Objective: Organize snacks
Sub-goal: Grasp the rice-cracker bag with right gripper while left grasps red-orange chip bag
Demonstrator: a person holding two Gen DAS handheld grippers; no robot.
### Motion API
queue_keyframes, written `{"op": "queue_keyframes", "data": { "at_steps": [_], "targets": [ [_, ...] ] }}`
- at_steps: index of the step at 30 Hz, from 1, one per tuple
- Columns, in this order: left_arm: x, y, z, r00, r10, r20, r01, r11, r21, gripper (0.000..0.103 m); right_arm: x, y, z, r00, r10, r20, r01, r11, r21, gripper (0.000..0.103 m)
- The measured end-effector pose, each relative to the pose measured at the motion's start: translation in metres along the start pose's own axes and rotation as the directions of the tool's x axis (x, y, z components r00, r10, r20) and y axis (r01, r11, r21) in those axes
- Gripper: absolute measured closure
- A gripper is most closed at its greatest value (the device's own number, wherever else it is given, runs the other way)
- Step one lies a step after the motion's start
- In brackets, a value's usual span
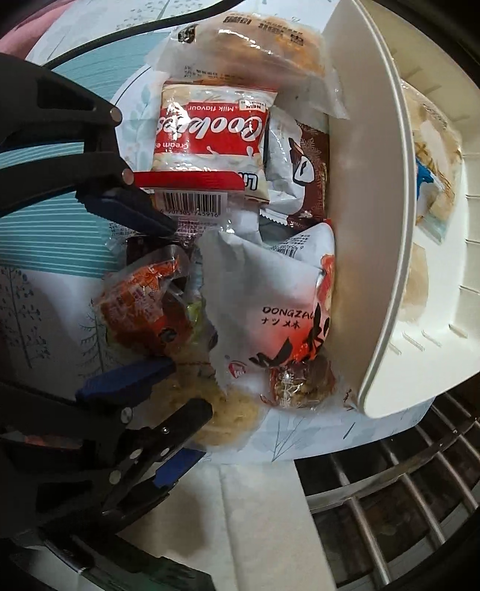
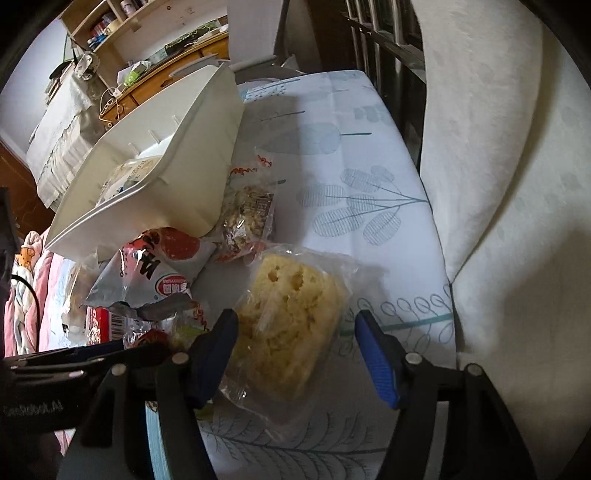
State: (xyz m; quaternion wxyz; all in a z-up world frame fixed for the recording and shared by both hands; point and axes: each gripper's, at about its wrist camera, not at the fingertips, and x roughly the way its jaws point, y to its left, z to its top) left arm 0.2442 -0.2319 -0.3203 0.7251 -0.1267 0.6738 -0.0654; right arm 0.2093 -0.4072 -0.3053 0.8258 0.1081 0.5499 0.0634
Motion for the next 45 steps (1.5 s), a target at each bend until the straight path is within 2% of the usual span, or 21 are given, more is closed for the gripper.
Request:
{"op": "queue_keyframes", "data": {
  "at_steps": [6,9,16,20,23,33,35,38,41,45],
  "targets": [
    [0.009,0.002,0.007,1.0,-0.022,-0.005,0.022,0.999,-0.027,0.039,0.0,-0.003,0.001,1.0,0.012,0.003,-0.012,1.0,0.014,0.037],
    [0.008,0.002,0.008,1.0,-0.017,0.01,0.017,0.999,-0.038,0.049,0.002,-0.001,0.0,1.0,0.031,-0.005,-0.031,0.999,-0.006,0.037],
    [0.001,0.01,0.006,0.999,-0.035,0.005,0.035,0.997,-0.062,0.058,0.004,0.005,-0.002,0.999,0.039,-0.027,-0.04,0.999,-0.033,0.037],
    [-0.002,0.012,0.0,0.999,-0.045,-0.001,0.045,0.996,-0.072,0.059,0.005,0.008,-0.002,0.999,0.027,-0.036,-0.029,0.998,-0.048,0.037],
    [-0.005,0.016,-0.006,0.998,-0.06,0.0,0.06,0.994,-0.088,0.063,0.006,0.009,-0.002,0.998,0.028,-0.05,-0.031,0.998,-0.053,0.04],
    [-0.026,0.025,-0.026,0.998,-0.065,0.006,0.066,0.993,-0.096,0.064,0.005,0.011,-0.002,0.998,0.023,-0.066,-0.026,0.999,-0.041,0.045],
    [-0.033,0.027,-0.03,0.997,-0.074,0.003,0.074,0.993,-0.089,0.064,0.005,0.011,-0.002,0.997,0.01,-0.076,-0.013,0.999,-0.037,0.045],
    [-0.043,0.028,-0.036,0.991,-0.133,-0.013,0.132,0.991,-0.034,0.063,0.001,0.014,-0.002,0.997,-0.001,-0.077,-0.003,0.999,-0.043,0.047],
    [-0.057,0.032,-0.043,0.992,-0.127,0.008,0.127,0.992,0.01,0.063,-0.006,0.019,-0.002,0.998,-0.01,-0.06,0.006,0.998,-0.07,0.051],
    [-0.078,0.04,-0.049,0.987,-0.159,-0.003,0.159,0.987,0.027,0.063,-0.014,0.024,-0.004,0.999,-0.013,-0.048,0.009,0.997,-0.073,0.057]
  ]
}}
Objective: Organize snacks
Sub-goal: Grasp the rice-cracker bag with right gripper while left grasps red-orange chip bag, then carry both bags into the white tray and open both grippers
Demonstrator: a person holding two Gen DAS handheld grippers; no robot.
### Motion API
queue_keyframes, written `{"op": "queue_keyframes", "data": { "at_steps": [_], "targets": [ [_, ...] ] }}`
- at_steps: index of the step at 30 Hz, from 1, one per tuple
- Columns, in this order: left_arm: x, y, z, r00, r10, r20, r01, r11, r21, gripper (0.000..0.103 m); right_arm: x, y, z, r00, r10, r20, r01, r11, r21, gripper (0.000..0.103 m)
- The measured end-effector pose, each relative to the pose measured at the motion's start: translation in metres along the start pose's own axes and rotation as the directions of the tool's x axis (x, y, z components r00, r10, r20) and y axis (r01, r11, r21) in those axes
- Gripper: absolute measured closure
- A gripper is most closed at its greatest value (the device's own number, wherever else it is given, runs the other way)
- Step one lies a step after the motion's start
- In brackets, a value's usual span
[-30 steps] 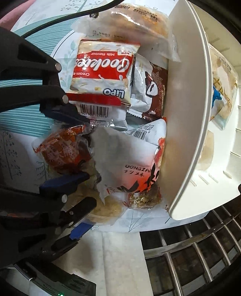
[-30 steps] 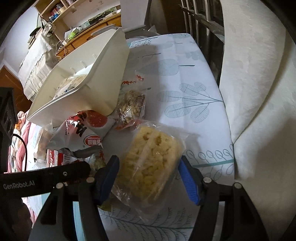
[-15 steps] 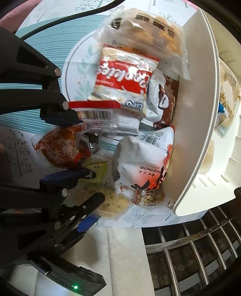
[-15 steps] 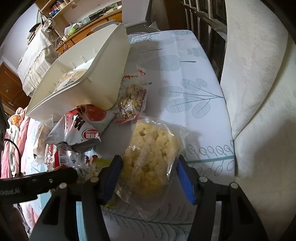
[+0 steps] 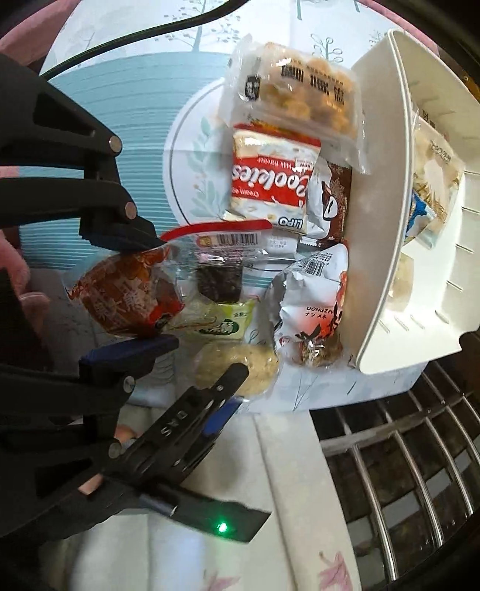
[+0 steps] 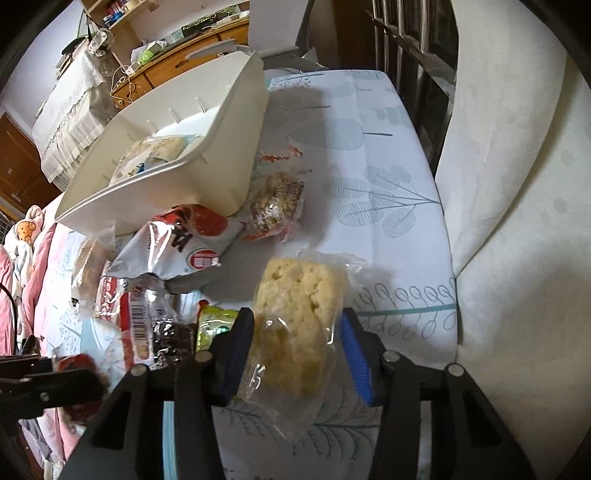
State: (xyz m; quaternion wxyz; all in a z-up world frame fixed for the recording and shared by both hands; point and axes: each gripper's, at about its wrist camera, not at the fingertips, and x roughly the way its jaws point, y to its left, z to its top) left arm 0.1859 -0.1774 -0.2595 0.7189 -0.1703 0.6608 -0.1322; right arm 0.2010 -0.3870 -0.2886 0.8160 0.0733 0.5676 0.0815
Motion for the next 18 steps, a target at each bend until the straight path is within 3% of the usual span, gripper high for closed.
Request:
{"op": "queue_keyframes", "data": {
  "at_steps": [11,13,18],
  "targets": [
    [-0.061,0.018,0.002,0.999,0.031,0.014,-0.032,0.997,0.071,0.063,-0.034,0.004,-0.001,0.997,-0.058,0.049,0.056,0.997,0.047,0.064],
    [-0.068,0.019,0.007,0.999,0.049,0.008,-0.05,0.994,0.093,0.063,-0.042,0.003,-0.002,0.996,-0.071,0.062,0.067,0.995,0.068,0.075],
    [-0.09,0.022,0.019,0.999,0.048,-0.003,-0.047,0.987,0.155,0.063,-0.058,0.004,-0.002,0.992,-0.097,0.079,0.087,0.99,0.115,0.075]
  ]
}}
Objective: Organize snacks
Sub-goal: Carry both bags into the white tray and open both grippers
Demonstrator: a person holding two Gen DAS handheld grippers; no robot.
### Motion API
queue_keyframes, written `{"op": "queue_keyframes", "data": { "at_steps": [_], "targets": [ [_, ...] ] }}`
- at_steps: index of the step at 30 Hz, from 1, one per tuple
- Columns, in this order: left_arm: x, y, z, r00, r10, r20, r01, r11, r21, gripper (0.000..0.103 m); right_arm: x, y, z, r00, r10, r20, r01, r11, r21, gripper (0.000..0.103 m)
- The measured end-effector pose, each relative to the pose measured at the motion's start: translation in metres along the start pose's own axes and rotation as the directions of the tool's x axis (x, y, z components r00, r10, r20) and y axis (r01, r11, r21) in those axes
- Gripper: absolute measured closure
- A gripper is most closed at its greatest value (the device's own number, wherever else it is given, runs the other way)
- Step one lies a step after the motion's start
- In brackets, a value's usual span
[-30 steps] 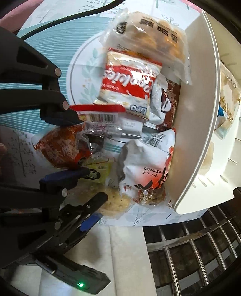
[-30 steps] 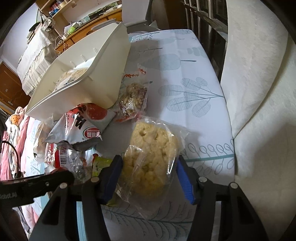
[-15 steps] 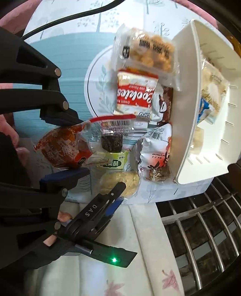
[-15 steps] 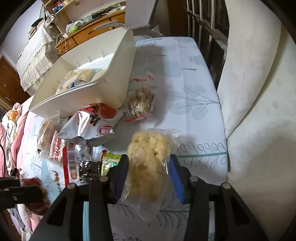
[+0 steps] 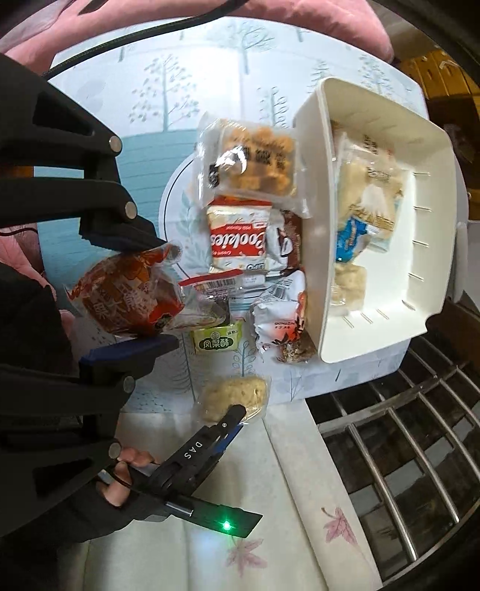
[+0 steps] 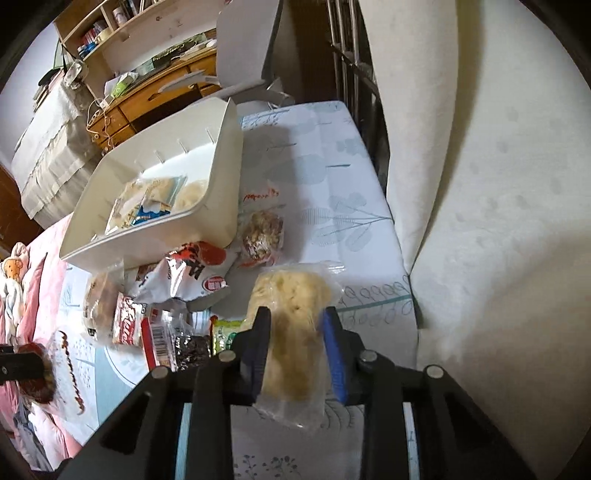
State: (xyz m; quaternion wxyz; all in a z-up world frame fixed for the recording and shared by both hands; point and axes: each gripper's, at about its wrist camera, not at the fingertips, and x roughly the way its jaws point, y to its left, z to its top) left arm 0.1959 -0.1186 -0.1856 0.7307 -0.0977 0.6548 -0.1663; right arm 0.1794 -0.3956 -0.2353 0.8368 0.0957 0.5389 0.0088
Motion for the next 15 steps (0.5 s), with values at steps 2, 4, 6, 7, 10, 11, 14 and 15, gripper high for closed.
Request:
{"op": "queue_keyframes", "data": {
  "at_steps": [2,4,6,7,10,11,14,15],
  "targets": [
    [-0.009,0.0,0.007,1.0,0.004,-0.008,-0.003,1.0,0.031,0.063,-0.008,0.003,0.001,1.0,-0.015,0.012,0.015,1.0,0.022,0.075],
    [-0.018,0.001,0.013,1.0,0.008,-0.013,-0.007,0.998,0.06,0.063,-0.019,0.006,0.004,0.999,-0.017,0.031,0.016,0.999,0.052,0.075],
    [-0.03,0.003,0.021,1.0,0.013,-0.021,-0.011,0.995,0.095,0.063,-0.029,0.01,0.007,0.998,-0.023,0.053,0.019,0.997,0.069,0.075],
    [-0.033,0.004,0.025,1.0,0.016,-0.022,-0.013,0.994,0.111,0.063,-0.036,0.012,0.011,0.997,-0.03,0.069,0.025,0.996,0.08,0.075],
    [-0.044,0.004,0.038,0.999,0.029,-0.024,-0.024,0.987,0.159,0.063,-0.054,0.019,0.023,0.993,-0.038,0.115,0.025,0.994,0.109,0.075],
    [-0.047,0.005,0.042,0.999,0.035,-0.024,-0.03,0.984,0.177,0.063,-0.06,0.021,0.027,0.99,-0.039,0.133,0.023,0.993,0.118,0.075],
    [-0.056,0.008,0.056,0.999,0.05,-0.016,-0.046,0.976,0.211,0.063,-0.073,0.03,0.04,0.982,-0.033,0.187,0.008,0.991,0.133,0.075],
    [-0.057,0.01,0.062,0.999,0.051,-0.014,-0.047,0.975,0.218,0.063,-0.077,0.034,0.046,0.978,-0.03,0.206,0.001,0.99,0.138,0.075]
  ]
}}
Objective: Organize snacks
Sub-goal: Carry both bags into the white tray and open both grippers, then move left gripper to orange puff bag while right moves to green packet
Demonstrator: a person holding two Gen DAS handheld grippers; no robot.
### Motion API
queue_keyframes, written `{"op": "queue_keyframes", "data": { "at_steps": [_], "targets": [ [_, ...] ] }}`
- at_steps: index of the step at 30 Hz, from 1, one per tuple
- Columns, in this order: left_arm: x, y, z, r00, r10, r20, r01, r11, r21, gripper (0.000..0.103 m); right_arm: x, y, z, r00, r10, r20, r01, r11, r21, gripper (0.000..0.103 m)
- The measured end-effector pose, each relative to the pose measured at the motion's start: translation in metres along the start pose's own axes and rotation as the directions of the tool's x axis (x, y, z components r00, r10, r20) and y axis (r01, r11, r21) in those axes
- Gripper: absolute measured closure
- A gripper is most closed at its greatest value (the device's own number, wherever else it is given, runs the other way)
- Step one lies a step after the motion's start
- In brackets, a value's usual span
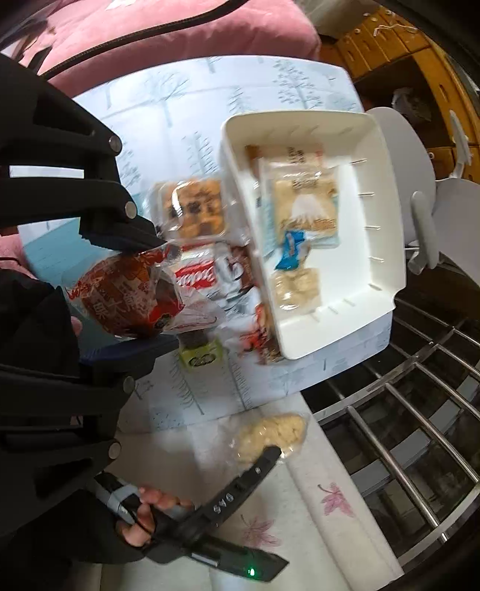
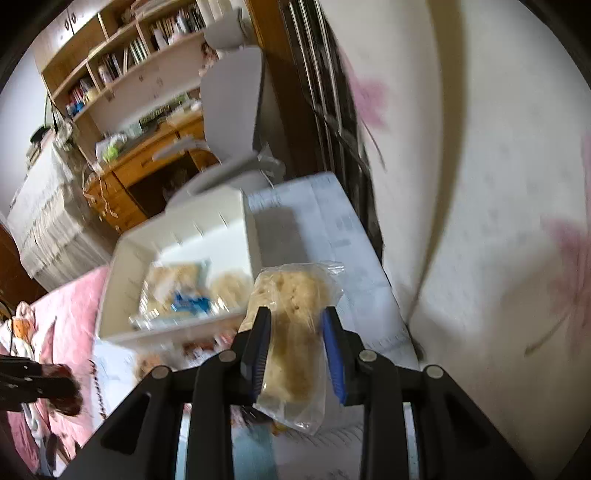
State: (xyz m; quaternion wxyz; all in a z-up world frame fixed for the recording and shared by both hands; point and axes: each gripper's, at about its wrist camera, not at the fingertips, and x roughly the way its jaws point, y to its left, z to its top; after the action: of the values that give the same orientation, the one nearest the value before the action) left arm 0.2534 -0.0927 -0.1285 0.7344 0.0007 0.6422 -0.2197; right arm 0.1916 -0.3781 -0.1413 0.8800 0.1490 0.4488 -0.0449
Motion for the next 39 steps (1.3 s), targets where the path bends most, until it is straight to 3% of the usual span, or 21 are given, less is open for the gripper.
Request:
{"op": "queue_keyframes", "data": {
  "at_steps": [9,15,22,25,28,39],
  "targets": [
    [0.0,0.039,0.045,0.998,-0.018,0.055,0.017,1.0,0.019,0.063,0.006,0.043,0.031,0.989,0.089,0.117,-0.09,0.996,0.001,0.075],
    [0.014,0.072,0.072,0.995,-0.038,0.095,0.039,0.999,-0.008,0.063,0.035,0.076,0.043,0.979,0.141,0.147,-0.137,0.99,-0.038,0.075],
    [0.037,0.096,0.096,0.997,-0.019,0.078,0.021,0.999,-0.03,0.062,0.069,0.105,0.06,0.974,0.158,0.162,-0.149,0.987,-0.064,0.075],
    [0.042,0.1,0.101,0.996,-0.01,0.094,0.014,0.999,-0.035,0.058,0.081,0.111,0.067,0.972,0.163,0.168,-0.155,0.986,-0.059,0.069],
    [0.046,0.102,0.104,0.996,-0.014,0.086,0.018,0.999,-0.048,0.04,0.094,0.111,0.068,0.978,0.159,0.137,-0.157,0.987,-0.027,0.06],
    [0.04,0.095,0.086,0.998,-0.015,0.064,0.018,0.999,-0.041,0.031,0.087,0.093,0.056,0.983,0.159,0.092,-0.162,0.987,0.02,0.049]
  ]
}}
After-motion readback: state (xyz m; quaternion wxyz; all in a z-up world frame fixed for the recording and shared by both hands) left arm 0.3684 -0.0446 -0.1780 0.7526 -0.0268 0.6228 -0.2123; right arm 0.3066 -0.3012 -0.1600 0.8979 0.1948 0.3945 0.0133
